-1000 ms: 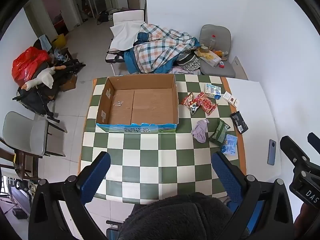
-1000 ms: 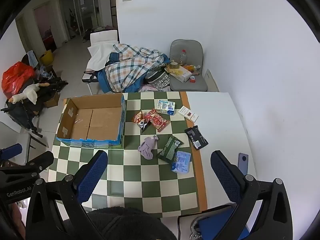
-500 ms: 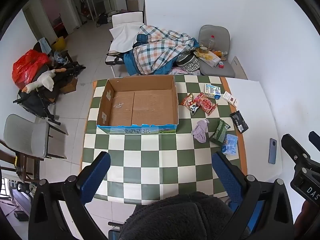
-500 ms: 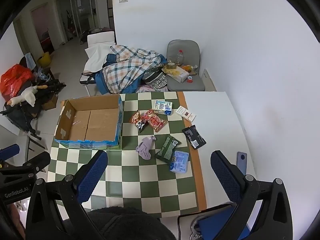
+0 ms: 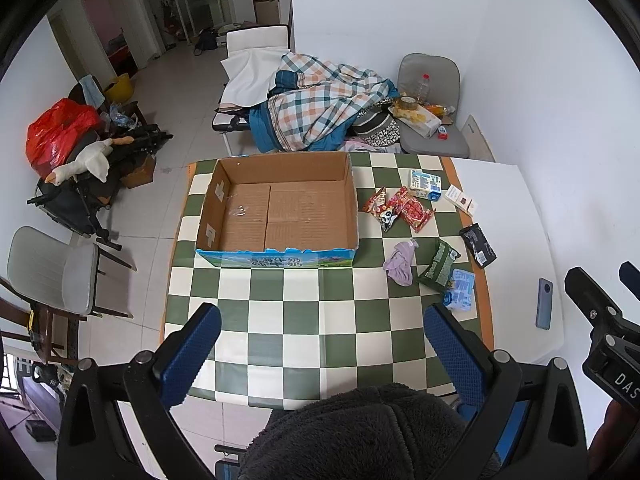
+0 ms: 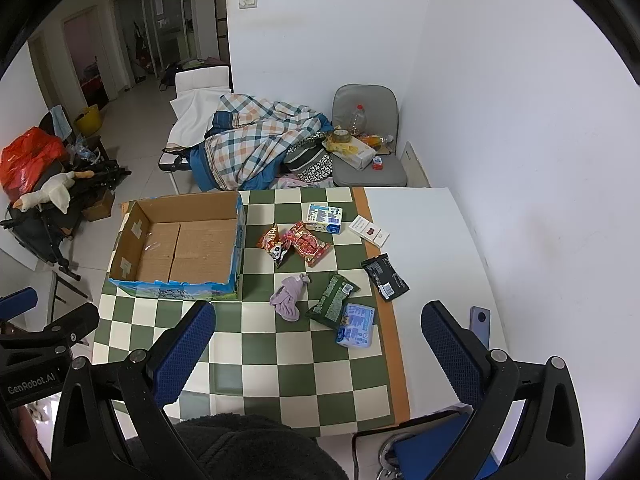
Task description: Organize soft objects
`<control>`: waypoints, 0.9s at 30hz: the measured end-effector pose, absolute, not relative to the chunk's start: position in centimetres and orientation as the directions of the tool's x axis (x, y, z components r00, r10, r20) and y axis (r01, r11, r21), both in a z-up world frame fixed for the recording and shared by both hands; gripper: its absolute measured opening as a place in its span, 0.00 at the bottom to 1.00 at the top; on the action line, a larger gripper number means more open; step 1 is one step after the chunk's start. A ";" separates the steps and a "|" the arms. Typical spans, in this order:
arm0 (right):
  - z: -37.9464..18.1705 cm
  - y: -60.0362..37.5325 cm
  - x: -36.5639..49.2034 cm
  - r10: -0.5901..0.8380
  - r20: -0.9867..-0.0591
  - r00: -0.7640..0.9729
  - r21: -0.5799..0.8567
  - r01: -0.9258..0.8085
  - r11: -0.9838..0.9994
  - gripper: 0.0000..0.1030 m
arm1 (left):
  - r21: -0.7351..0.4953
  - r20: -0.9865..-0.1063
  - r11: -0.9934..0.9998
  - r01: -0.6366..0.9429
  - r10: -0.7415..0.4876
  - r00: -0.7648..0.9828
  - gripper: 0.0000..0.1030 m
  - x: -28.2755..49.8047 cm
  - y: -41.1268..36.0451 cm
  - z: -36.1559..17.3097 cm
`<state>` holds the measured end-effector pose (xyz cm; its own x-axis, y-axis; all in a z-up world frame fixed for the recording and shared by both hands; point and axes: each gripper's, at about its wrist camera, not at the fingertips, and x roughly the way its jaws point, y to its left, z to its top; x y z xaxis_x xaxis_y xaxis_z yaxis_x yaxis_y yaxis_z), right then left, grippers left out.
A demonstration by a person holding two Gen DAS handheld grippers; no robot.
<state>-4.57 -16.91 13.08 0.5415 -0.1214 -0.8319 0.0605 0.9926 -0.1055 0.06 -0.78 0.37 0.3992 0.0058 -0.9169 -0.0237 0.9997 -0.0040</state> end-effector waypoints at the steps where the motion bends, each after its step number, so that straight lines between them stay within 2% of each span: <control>1: 13.1 -16.9 -4.7 -0.121 -0.831 0.543 -0.105 0.059 0.993 1.00 | -0.004 -0.916 1.000 -0.024 0.006 0.400 1.00 0.1 -0.8 0.4; 27: 13.9 -16.7 -4.6 -0.118 -0.831 0.544 -0.108 0.051 0.993 1.00 | -0.008 -0.911 1.000 -0.024 0.003 0.413 1.00 -0.3 -0.6 0.8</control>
<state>-4.60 -16.75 13.92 0.5444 -0.1178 -0.8305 0.0507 0.9929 -0.1076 -0.25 -0.64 0.77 0.4128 0.0025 -0.9108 -0.0236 0.9997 -0.0079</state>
